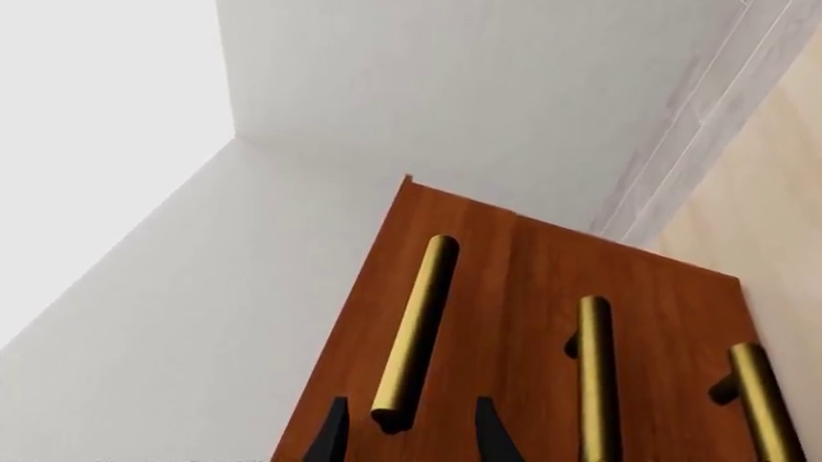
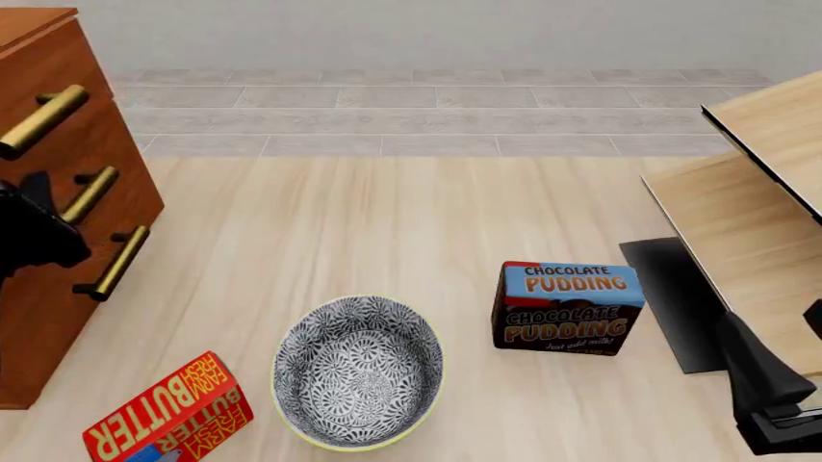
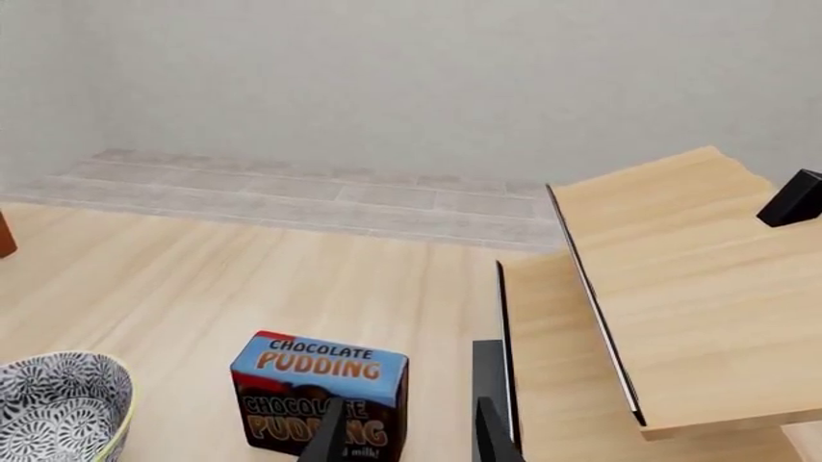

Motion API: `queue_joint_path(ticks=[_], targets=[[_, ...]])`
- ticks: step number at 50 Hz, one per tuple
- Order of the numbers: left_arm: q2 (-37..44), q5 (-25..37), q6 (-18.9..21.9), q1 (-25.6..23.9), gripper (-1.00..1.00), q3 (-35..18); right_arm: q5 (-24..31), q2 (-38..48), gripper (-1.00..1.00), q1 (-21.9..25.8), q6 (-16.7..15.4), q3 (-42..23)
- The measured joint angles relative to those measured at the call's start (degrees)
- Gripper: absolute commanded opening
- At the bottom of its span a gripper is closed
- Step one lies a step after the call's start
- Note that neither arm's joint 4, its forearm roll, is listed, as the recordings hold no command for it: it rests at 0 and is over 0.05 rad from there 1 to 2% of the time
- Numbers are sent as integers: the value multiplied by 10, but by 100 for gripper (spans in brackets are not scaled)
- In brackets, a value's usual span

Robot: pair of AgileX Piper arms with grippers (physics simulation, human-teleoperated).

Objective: Close the top drawer of the cabinet.

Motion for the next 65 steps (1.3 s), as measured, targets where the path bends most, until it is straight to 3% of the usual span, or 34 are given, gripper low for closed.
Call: queue_joint_path(ticks=[65], targets=[[-17,1,-4,33,100,15,-2,0,100,14,4,0]])
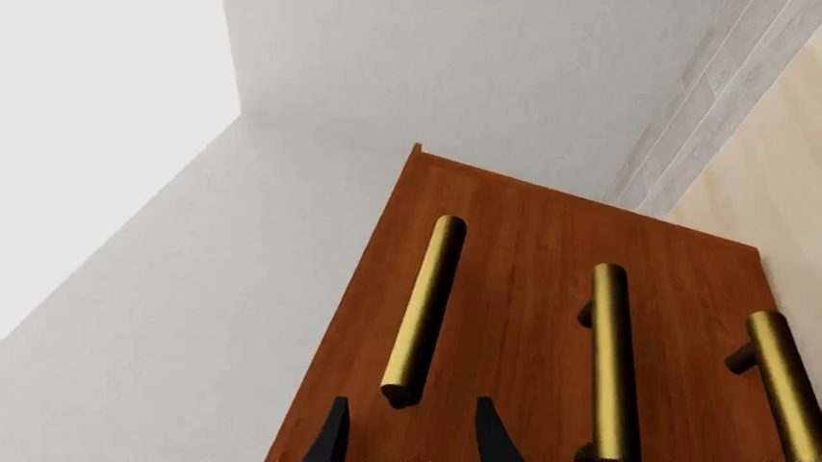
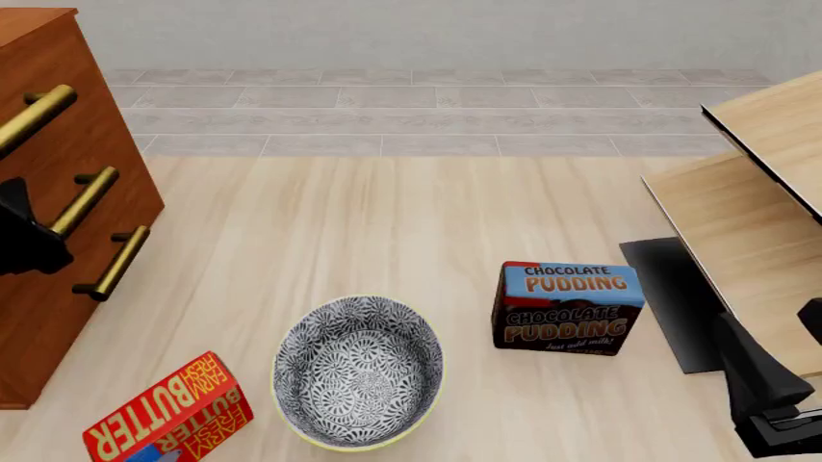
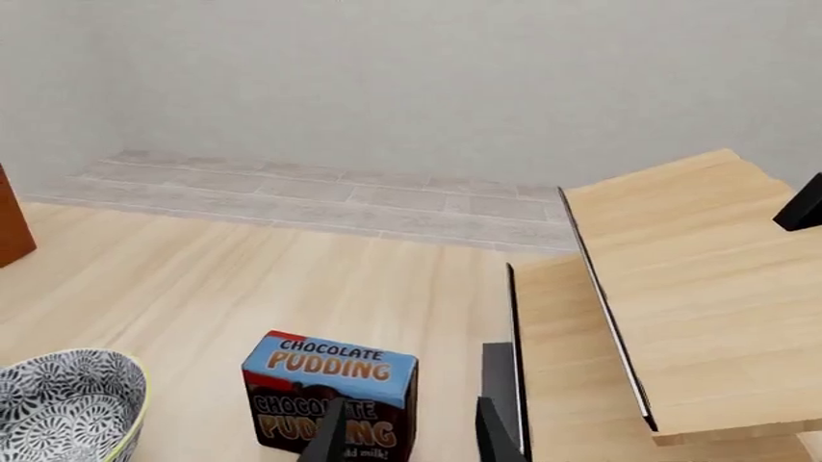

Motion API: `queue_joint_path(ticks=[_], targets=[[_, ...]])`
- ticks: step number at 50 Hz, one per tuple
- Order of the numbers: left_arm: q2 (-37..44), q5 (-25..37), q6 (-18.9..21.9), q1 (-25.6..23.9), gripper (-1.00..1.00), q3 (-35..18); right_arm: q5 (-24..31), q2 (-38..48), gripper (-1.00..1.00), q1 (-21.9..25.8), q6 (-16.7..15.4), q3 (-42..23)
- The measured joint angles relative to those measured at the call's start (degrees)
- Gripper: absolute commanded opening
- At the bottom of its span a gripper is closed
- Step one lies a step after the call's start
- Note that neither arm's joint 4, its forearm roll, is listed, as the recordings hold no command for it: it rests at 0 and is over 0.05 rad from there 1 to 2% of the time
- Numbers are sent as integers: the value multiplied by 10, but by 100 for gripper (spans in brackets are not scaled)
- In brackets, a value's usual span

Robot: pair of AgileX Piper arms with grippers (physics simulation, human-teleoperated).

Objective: Close the top drawer of the cabinet.

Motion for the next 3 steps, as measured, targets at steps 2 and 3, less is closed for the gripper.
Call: queue_joint_path(ticks=[2,3], targets=[[-1,0,-1,0,100,0,0,0,100,1,1,0],[-1,0,-1,0,100,1,0,0,100,1,1,0]])
